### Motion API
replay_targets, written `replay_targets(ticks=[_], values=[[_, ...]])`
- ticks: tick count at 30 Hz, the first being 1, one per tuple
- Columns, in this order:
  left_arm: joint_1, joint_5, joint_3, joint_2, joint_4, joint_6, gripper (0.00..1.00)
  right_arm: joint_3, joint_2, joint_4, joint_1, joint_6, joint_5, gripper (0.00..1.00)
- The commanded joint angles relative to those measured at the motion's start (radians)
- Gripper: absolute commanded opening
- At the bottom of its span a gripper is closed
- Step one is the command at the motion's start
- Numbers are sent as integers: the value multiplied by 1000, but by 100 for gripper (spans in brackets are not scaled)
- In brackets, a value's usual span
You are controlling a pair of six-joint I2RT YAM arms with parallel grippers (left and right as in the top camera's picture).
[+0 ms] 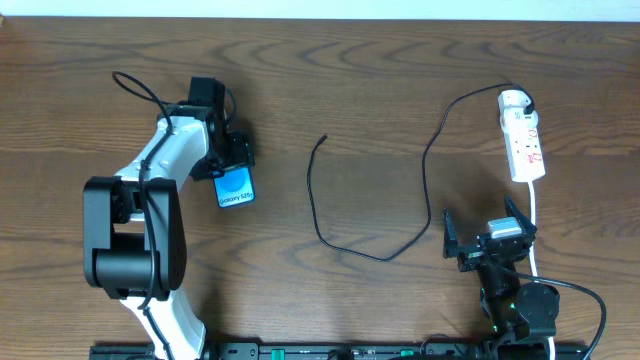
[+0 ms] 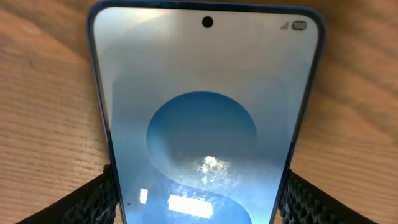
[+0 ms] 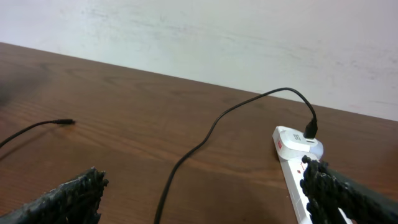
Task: Plug charger to phone and switch on socket
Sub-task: 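Close the left gripper on the phone's bottom edge and tilt it up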
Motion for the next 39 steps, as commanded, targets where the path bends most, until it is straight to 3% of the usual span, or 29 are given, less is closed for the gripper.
replay_targets(ticks=[1,5,7,10,39], values=[[2,-13,-14,34,1,-6,78,-3,-5,-2,-8,-11,3,99],[2,-12,-14,40,0,-6,79,-3,-5,-2,-8,-11,3,99],[2,-13,-14,42,0,-5,88,-3,-5,-2,-8,-11,3,99],[-6,-12,-19,51,0,-5,92,-3,-5,-2,-8,-11,3,99],[-56,-29,-19,75,-55,-35,91,-3,-5,-2,-8,-11,3,99]])
